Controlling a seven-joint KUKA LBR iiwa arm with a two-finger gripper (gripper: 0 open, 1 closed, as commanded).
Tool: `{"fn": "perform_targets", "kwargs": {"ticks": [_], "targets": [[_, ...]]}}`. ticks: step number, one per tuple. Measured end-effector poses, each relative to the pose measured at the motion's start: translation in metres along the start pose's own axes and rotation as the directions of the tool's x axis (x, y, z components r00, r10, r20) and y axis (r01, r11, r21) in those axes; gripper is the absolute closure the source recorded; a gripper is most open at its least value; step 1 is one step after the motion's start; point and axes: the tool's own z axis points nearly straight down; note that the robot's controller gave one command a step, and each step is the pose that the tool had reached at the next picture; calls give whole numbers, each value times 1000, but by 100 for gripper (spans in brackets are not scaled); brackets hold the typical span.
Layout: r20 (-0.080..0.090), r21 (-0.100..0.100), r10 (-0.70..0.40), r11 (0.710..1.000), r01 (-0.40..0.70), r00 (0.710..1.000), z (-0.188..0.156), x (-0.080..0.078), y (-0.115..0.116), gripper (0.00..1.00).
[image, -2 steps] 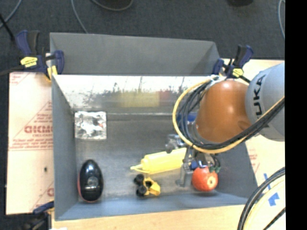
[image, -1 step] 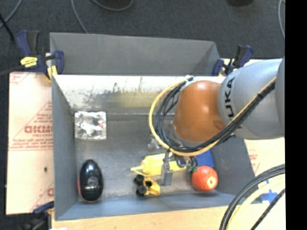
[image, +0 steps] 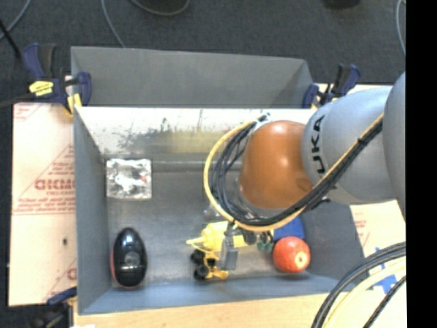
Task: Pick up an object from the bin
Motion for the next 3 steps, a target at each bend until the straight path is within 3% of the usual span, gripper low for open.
{"fn": "perform_targets", "kwargs": {"ticks": [1, 3], "targets": [[12, 3, -212, 977, 212, 977, 32, -6, -31, 100], [12, 3, -209, 978, 209, 978, 32, -6, -31, 100]]}}
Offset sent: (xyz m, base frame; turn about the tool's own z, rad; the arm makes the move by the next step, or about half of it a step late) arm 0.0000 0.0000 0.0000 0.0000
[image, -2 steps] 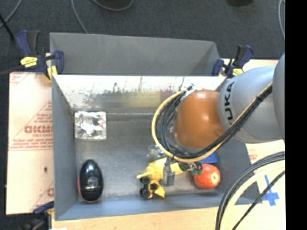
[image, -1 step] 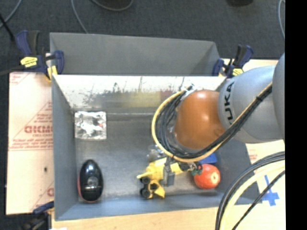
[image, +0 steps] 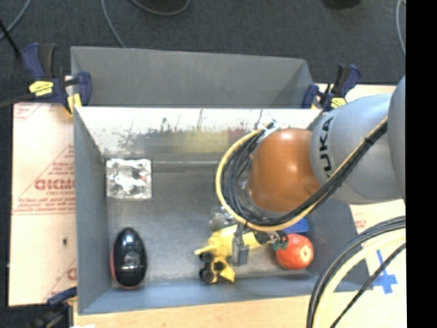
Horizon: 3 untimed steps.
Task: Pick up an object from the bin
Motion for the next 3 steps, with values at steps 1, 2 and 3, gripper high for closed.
{"fn": "perform_targets", "kwargs": {"ticks": [1, 2, 3], "targets": [[3, -2, -367, 930, 367, 930, 5, -43, -40, 100], [3, -2, -367, 930, 367, 930, 5, -43, -40, 100], [6, 2, -414, 910, 414, 910, 30, 27, -72, 100]]}}
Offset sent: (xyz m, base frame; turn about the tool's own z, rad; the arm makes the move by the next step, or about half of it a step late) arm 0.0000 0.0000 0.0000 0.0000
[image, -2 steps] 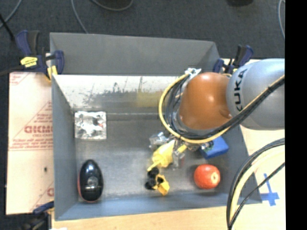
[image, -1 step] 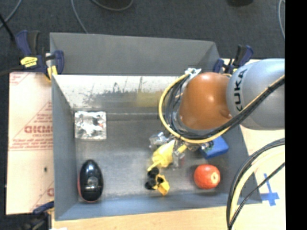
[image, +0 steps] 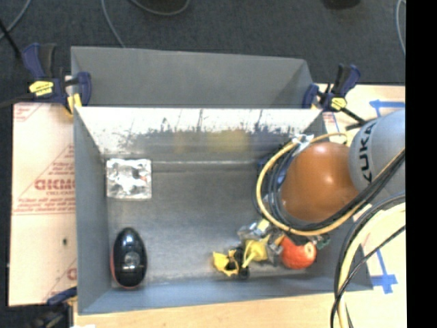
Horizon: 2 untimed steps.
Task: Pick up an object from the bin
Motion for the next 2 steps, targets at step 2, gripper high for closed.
{"fn": "perform_targets", "kwargs": {"ticks": [2], "targets": [[2, -1, -20, 1000, 20, 1000, -95, -8, 3, 100]]}}
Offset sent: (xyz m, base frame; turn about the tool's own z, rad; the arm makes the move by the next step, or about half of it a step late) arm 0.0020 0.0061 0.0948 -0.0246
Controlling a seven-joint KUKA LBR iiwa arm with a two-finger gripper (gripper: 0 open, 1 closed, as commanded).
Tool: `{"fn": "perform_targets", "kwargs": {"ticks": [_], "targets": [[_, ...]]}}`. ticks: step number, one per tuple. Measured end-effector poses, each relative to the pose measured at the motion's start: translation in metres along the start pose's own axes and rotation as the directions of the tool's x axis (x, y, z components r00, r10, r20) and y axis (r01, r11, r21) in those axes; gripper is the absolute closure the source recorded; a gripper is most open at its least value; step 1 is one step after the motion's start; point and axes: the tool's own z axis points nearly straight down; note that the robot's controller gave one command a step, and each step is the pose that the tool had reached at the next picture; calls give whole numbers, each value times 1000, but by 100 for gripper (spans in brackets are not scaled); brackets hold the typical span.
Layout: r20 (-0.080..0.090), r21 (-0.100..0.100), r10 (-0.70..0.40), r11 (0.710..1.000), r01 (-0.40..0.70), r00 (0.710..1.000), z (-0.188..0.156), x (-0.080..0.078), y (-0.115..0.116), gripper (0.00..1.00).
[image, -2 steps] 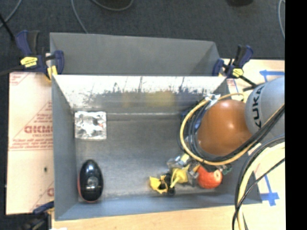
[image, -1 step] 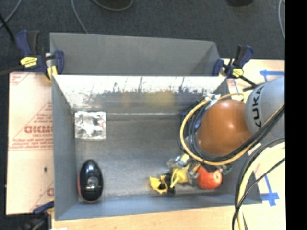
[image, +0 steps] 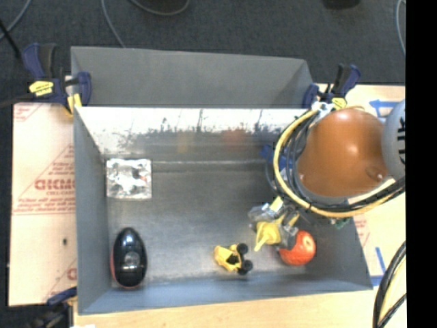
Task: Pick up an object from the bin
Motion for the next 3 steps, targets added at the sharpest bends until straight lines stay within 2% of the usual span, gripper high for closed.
{"fn": "perform_targets", "kwargs": {"ticks": [2, 3], "targets": [[0, 0, 1, 1000, -1, 1000, -1, 0, 0, 100], [3, 3, -60, 998, 60, 998, -37, -3, -16, 100]]}}
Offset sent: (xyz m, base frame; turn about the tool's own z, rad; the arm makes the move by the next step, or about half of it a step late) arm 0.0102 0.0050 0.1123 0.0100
